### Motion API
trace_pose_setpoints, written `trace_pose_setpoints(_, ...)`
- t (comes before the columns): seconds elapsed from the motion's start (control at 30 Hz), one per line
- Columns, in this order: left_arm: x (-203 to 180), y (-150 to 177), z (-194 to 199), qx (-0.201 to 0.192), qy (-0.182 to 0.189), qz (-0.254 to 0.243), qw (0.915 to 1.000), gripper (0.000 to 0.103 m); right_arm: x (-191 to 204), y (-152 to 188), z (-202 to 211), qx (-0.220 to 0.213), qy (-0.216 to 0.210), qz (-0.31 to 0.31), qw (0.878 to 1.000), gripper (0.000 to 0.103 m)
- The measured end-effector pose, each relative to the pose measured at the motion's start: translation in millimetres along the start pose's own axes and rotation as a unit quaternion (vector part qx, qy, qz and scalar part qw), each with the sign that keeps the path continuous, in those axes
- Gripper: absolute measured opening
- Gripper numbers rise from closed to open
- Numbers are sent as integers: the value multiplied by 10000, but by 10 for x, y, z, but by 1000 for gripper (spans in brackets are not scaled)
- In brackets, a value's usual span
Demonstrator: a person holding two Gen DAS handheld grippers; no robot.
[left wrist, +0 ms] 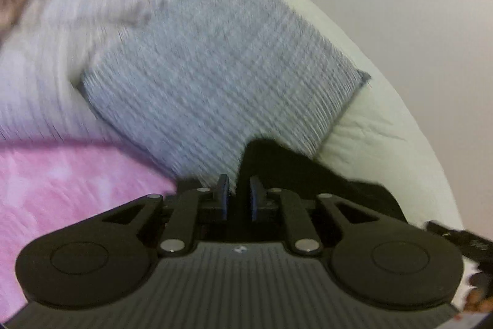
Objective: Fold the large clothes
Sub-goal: 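Carry the sweater with both grippers toward the stack of folded clothes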
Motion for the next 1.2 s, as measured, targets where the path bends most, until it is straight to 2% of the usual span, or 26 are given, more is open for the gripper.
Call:
trace_pose_setpoints(0.1, -172, -219, 169, -397, -204, -105, 9989, 9, 236, -96, 144, -472, -255, 309, 9981, 43)
trace_pose_setpoints(0.17, -383, -308, 191, -515, 24, -178, 9985, 10, 438, -89, 107, -483, -481, 624, 9957, 42)
trace_pose_setpoints(0.23, -582, -275, 76, -336, 249, -227, 9989, 10, 627, -5, -23, -385, -607, 889, 9934, 39)
trace_pose_setpoints(0.27, -644, -219, -38, -212, 243, -275, 9991, 10, 689, 62, -122, -302, -588, 954, 9932, 36)
trace_pose_setpoints(0.33, -639, -71, -288, 21, -18, -416, 9991, 12, 751, 221, -344, -49, -494, 1037, 9934, 34)
trace_pose_setpoints(0.4, -558, 67, -453, -38, -149, -632, 9979, 16, 737, 391, -546, 191, -351, 1120, 9929, 33)
trace_pose_setpoints(0.5, -526, 147, -504, -118, -170, -870, 9960, 16, 714, 494, -640, 195, -341, 1218, 9918, 33)
trace_pose_setpoints(0.63, -479, 116, -355, -190, -177, -1070, 9939, 20, 746, 360, -476, 115, -341, 1197, 9922, 33)
trace_pose_setpoints(0.7, -425, 123, -182, -191, -265, -1121, 9932, 18, 714, 331, -231, -121, -309, 1195, 9923, 33)
trace_pose_setpoints(0.8, -402, 207, 185, -170, -169, -1041, 9943, 16, 717, 367, 193, -260, -523, 1085, 9924, 33)
trace_pose_setpoints(0.9, -467, 375, 581, -176, -119, -1083, 9939, 17, 761, 553, 551, -214, -516, 1069, 9927, 33)
trace_pose_setpoints(0.97, -521, 503, 768, -127, -91, -1086, 9940, 21, 777, 739, 724, -138, -498, 1068, 9929, 33)
trace_pose_setpoints(1.07, -548, 723, 784, 178, -259, -1181, 9925, 27, 814, 979, 716, 109, -417, 1218, 9916, 33)
trace_pose_setpoints(1.2, -530, 878, 653, 495, -522, -1259, 9894, 28, 828, 1161, 453, 471, -241, 1396, 9888, 38)
Point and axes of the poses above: each gripper's, at about its wrist camera, not at the fingertips, and z roughly against the way its jaws point, x to its left, y to its underside, the point moved 5 cm from there along -z, roughly the way its jaws point, and after that the axes turned 5 degrees about -z, right-handed, at the moved point
